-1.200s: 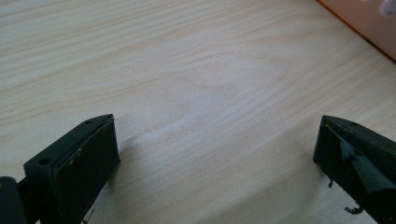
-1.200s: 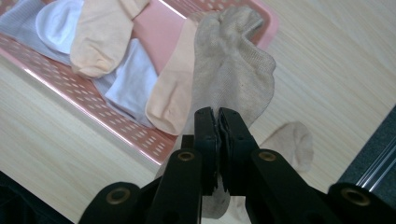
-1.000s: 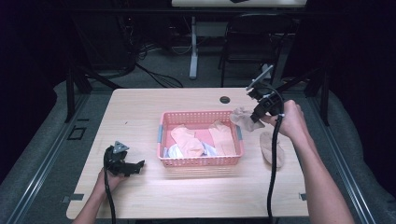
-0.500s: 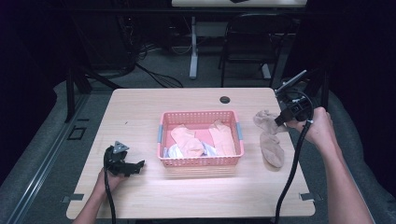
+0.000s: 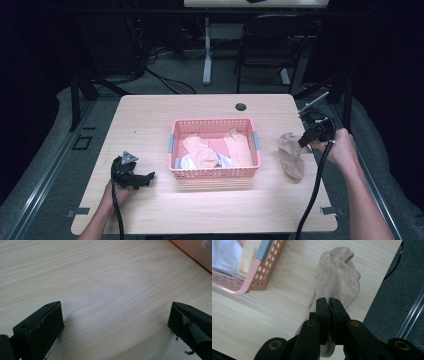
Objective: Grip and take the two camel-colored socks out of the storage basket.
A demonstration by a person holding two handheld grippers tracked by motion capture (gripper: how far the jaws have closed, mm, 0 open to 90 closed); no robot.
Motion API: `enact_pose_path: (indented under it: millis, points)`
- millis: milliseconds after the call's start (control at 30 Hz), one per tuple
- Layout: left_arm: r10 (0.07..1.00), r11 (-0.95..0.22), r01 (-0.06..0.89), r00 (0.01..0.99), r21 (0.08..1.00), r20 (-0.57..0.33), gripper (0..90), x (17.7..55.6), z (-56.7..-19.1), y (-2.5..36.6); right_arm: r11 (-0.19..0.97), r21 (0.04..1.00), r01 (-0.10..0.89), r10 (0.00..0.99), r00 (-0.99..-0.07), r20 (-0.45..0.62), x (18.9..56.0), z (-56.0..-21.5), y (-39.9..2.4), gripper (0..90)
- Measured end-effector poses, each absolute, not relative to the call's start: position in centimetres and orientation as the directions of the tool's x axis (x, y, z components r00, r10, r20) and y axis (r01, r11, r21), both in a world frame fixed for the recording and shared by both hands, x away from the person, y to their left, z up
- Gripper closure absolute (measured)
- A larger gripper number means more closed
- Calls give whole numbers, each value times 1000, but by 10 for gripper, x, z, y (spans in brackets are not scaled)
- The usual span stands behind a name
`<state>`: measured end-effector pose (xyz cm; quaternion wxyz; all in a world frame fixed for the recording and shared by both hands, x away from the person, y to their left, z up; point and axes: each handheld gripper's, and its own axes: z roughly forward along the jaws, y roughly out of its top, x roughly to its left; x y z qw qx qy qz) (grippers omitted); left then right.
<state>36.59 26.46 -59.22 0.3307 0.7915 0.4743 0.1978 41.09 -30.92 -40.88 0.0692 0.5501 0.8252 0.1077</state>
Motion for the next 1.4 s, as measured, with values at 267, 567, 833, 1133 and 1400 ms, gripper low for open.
enact_pose_path:
  millis: [267,567,833,1133,1400]
  points:
    - [882,-331,620,472,711,-1,0,366,-592,265,349,223,910,930,-365,35,416,-445,-312,859]
    - [882,-331,620,471,711,-1,0,366,-592,265,345,170,923,929,-362,80,420,-472,-313,856]
    - [882,-331,620,471,711,-1,0,366,-592,265,325,156,933,935,-341,94,420,-485,-318,812]
    - [882,-330,620,471,711,-2,0,366,-592,264,312,204,928,938,-335,92,408,-478,-324,394]
    - [882,-331,620,472,711,-1,0,366,-592,265,332,288,898,922,-373,99,382,-460,-322,149]
